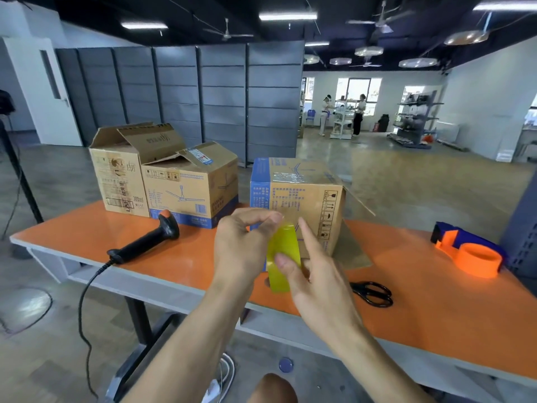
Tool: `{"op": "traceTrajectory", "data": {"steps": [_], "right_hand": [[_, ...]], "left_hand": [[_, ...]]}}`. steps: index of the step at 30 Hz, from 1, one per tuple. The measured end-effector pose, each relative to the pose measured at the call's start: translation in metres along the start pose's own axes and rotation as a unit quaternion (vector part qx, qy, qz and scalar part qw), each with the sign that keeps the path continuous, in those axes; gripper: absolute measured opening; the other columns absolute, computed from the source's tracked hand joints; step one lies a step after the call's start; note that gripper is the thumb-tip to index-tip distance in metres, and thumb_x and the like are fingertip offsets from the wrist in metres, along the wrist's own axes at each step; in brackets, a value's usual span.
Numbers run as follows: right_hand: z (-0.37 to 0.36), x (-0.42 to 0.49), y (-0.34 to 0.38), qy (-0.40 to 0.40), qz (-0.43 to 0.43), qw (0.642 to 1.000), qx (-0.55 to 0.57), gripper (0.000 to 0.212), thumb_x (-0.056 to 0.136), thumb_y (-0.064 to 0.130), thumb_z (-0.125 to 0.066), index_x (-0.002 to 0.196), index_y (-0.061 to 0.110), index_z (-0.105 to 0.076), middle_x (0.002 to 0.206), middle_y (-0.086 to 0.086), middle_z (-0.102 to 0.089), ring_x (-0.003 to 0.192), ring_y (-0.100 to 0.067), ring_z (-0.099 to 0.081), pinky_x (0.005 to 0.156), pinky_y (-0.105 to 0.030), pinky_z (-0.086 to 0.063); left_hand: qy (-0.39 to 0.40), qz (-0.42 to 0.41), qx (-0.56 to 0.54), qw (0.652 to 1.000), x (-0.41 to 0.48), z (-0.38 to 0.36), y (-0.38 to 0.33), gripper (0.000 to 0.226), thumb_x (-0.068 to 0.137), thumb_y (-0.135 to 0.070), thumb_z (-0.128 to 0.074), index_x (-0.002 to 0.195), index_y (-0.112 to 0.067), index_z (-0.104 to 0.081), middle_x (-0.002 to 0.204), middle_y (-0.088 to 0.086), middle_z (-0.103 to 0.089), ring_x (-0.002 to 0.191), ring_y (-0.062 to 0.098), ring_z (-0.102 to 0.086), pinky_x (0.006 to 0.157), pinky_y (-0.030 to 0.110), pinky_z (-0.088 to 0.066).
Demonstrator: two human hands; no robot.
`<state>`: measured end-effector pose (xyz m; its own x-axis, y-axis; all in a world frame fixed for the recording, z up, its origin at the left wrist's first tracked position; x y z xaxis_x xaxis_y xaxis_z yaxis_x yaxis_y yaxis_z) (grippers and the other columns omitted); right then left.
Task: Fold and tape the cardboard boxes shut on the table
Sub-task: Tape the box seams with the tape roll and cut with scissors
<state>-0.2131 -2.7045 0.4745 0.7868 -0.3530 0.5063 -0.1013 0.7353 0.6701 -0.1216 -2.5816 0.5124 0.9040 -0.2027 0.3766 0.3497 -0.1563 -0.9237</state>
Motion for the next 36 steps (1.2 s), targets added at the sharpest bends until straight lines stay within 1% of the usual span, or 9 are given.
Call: {"op": "traceTrajectory", "data": {"steps": [2,4,8,10,12,16,21,26,36], "right_hand": [[0.000,0.006,-0.007,-0.001,-0.049,0.998,0.046,0.065,0.099,0.051,-0.054,0.157,0.034,-0.031,0.128,0.008,-0.067,0.116,-0.017,-0.064,0.097,-0.037,-0.050],[-0.004,0.009,-0.012,0.001,-0.099,0.987,0.130,0.052,0.101,0.043,-0.055,0.151,0.030,-0.045,0.141,0.002,-0.061,0.126,-0.027,-0.061,0.106,-0.048,-0.047],[0.007,0.018,0.007,-0.046,-0.059,0.984,0.161,0.039,0.100,0.041,-0.057,0.138,0.035,-0.057,0.123,0.016,-0.068,0.111,-0.003,-0.061,0.102,-0.029,-0.048],[0.005,0.023,0.012,-0.045,-0.053,0.979,0.193,0.041,0.099,0.038,-0.060,0.140,0.039,-0.053,0.109,0.016,-0.068,0.095,-0.002,-0.062,0.086,-0.014,-0.048],[-0.002,0.027,0.020,-0.027,-0.038,0.977,0.206,0.049,0.096,0.034,-0.062,0.141,0.043,-0.047,0.100,0.030,-0.064,0.088,-0.002,-0.062,0.074,-0.006,-0.045],[-0.005,0.041,0.030,-0.045,-0.032,0.978,0.201,0.046,0.097,0.035,-0.060,0.136,0.051,-0.043,0.105,0.033,-0.060,0.099,0.002,-0.061,0.076,-0.014,-0.052],[-0.010,0.054,0.033,-0.071,-0.023,0.987,0.140,0.031,0.099,0.039,-0.058,0.128,0.047,-0.049,0.118,0.041,-0.052,0.110,0.005,-0.056,0.088,-0.022,-0.045],[-0.005,0.061,0.034,-0.087,-0.018,0.986,0.139,0.022,0.099,0.037,-0.058,0.121,0.042,-0.057,0.116,0.027,-0.063,0.110,-0.001,-0.060,0.095,-0.033,-0.050],[0.003,0.059,0.037,-0.092,-0.003,0.985,0.142,0.018,0.100,0.033,-0.057,0.117,0.036,-0.063,0.106,0.015,-0.072,0.097,-0.009,-0.067,0.088,-0.040,-0.053]], "left_hand": [[0.032,-0.056,0.022,0.998,0.000,-0.005,-0.016,0.022,0.092,-0.015,-0.074,0.082,-0.033,-0.082,0.099,-0.009,-0.076,0.098,0.004,-0.070,0.093,0.030,-0.052],[0.072,-0.101,0.041,0.991,0.002,-0.011,-0.034,0.029,0.094,-0.018,-0.071,0.081,-0.042,-0.081,0.095,-0.015,-0.077,0.098,0.002,-0.071,0.091,0.025,-0.052],[0.059,-0.087,-0.011,0.994,0.030,-0.003,-0.040,0.019,0.095,-0.013,-0.069,0.085,-0.025,-0.079,0.080,-0.009,-0.077,0.076,0.004,-0.071,0.074,0.019,-0.054],[0.042,-0.081,-0.010,0.996,0.053,0.004,-0.041,0.014,0.096,-0.014,-0.069,0.085,-0.016,-0.078,0.066,-0.008,-0.071,0.059,0.005,-0.063,0.062,0.020,-0.050],[0.036,-0.087,0.012,0.995,0.078,0.009,-0.044,0.014,0.096,-0.014,-0.069,0.084,-0.014,-0.076,0.056,-0.013,-0.064,0.048,-0.002,-0.054,0.051,0.012,-0.042],[0.067,-0.069,0.041,0.995,0.117,0.009,-0.034,0.011,0.091,-0.013,-0.076,0.081,-0.018,-0.077,0.065,-0.014,-0.070,0.061,-0.003,-0.061,0.065,0.013,-0.047],[0.112,-0.055,0.043,0.991,0.140,-0.005,-0.009,0.017,0.089,-0.006,-0.076,0.077,-0.018,-0.077,0.069,-0.009,-0.074,0.069,0.001,-0.067,0.074,0.014,-0.051],[0.119,-0.065,0.014,0.991,0.151,-0.007,0.001,0.016,0.091,-0.006,-0.073,0.081,-0.017,-0.078,0.073,-0.001,-0.074,0.075,0.010,-0.066,0.083,0.022,-0.054],[0.131,-0.099,-0.003,0.986,0.144,-0.014,-0.006,0.008,0.092,-0.007,-0.071,0.087,-0.011,-0.076,0.069,0.001,-0.070,0.068,0.007,-0.063,0.075,0.016,-0.050]]}}
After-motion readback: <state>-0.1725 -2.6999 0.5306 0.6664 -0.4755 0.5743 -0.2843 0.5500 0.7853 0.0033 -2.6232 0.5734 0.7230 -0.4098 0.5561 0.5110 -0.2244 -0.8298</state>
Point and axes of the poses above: each hand's wrist, its own x-axis towards the middle knuckle, its own z-axis out of the back of the hand, y = z × x, the point moved 10 cm from there along x, towards the middle knuckle
